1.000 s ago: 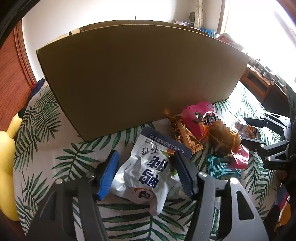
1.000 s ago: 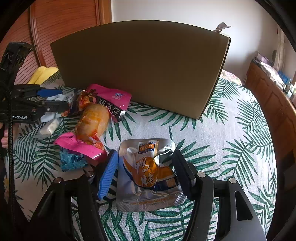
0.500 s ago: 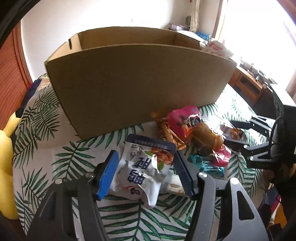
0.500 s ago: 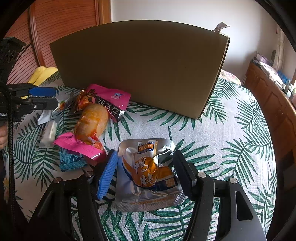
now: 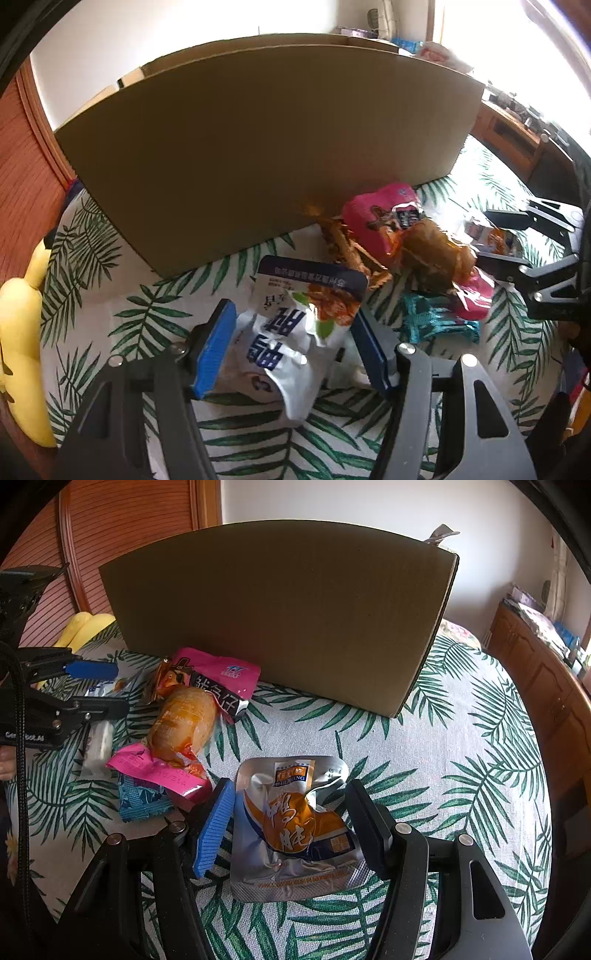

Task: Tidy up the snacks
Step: 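Grasp the white blue-lettered duck-neck bag with the left gripper while the right gripper lowers to the silver bag, then close the right gripper on the silver orange-printed bag while the left gripper holds the white bag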

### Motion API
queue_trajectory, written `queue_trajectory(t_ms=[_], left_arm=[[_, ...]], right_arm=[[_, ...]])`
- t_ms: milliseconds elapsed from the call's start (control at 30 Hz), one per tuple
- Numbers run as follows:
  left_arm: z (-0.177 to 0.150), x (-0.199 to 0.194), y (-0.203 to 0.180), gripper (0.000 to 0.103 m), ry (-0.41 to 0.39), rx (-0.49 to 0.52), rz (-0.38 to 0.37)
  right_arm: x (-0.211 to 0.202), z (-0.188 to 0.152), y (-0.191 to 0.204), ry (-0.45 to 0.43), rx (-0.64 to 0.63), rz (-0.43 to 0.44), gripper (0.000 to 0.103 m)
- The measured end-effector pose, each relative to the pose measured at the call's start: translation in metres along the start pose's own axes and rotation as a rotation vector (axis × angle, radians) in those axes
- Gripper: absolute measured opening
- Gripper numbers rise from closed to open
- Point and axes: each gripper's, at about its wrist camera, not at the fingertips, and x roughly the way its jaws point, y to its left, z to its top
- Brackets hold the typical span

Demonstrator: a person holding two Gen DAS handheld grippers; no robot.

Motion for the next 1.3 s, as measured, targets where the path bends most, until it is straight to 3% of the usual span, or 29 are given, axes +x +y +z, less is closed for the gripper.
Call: queue_trajectory(t_ms=[533,700,1300], left_arm=[[-0.002,0.007,0.009,0.068,-0.002,-0.026,-0.003],[-0.012,-0.003,0.015,0.057,-0.024,-0.043,-0.053],[-0.036,-0.043,0.028,0.054,-0.089,-0.089,-0.078]], right_arm=[[0.001,0.001,0.000,0.000,-0.001,-0.001,0.064],[0.001,0.001,-0.001,0.001,-0.003,-0.004,0.064],[-0.003,-0.003,-0.001,0.042,-0.025,0.023,0.064]])
